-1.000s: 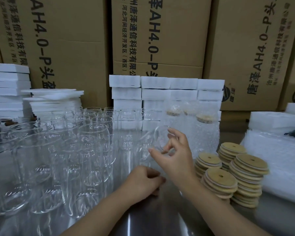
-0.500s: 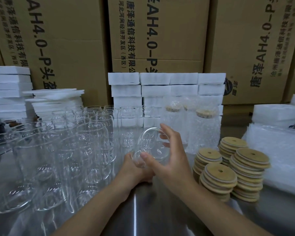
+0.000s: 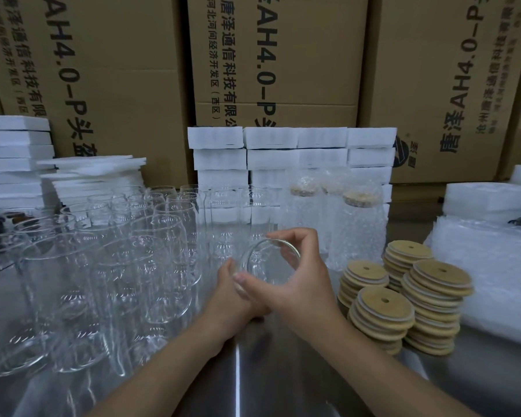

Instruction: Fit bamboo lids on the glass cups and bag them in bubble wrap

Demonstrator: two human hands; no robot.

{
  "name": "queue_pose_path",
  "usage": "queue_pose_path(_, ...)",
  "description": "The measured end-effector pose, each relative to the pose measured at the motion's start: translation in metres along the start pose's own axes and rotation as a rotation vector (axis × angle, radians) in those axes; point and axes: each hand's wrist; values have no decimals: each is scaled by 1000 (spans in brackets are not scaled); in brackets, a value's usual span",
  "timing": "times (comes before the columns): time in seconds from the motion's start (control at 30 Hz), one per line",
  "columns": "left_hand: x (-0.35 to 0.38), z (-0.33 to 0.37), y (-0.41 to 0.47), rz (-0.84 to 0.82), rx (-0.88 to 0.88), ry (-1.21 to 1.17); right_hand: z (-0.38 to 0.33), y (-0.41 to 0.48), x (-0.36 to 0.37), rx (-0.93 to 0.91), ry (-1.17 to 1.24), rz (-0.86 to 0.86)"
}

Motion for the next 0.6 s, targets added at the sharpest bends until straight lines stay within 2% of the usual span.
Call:
queue_pose_path(0.2,2,-11,6,66,75,-26,1,1,0,53,17,156)
queue_pose_path(0.43,6,-16,5,22,40,-105,-1,7,-5,122,140,215)
queue_pose_path(0.6,9,-19,6,90,63,-101,2,14,-7,162,229,277)
Point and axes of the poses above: each hand's wrist, its own y-axis towards the middle knuckle, its own x-axis out of the palm, z = x × y, and after that the axes turned 4 degrees about z, right-handed
